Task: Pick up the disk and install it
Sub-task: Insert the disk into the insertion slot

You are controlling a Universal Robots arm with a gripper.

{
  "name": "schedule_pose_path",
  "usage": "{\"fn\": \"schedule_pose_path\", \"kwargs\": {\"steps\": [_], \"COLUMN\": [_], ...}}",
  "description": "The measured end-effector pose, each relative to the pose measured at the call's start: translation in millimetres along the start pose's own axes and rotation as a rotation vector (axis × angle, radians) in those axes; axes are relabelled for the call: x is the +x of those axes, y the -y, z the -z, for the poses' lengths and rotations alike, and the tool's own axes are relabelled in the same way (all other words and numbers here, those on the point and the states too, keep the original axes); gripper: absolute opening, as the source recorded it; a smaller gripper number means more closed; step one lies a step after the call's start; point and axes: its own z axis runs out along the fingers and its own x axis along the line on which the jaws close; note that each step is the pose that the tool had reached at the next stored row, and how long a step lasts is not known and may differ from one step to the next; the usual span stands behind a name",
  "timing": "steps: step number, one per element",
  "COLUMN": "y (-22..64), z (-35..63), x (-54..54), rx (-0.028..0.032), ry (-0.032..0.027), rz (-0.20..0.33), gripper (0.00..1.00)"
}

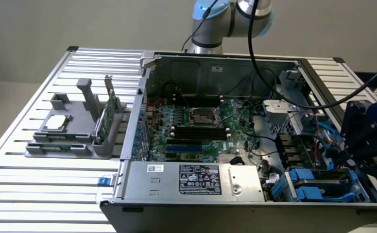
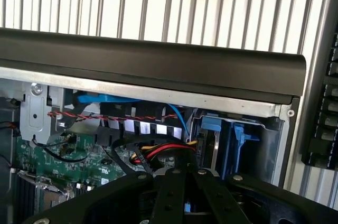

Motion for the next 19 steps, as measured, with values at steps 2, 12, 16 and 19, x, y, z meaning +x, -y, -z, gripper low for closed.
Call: {"fn": "schedule_pose_path", "kwargs": {"steps": [2, 12, 16, 19], "y": [0.2, 2.9, 7.1, 11.2], "z": [0.4, 16.7, 27.9, 33.3], "x": [-2.1, -3.1, -0.5, 1.0], "rx": [0.0, 0.0011, 0.001, -0.0004], "ry": [-0.0017, -0.0164, -0.0234, -0.0395], "rz": [0.0, -0.005, -0.006, -0.007], "gripper": [0.11, 0.11, 0.11, 0.11]}}
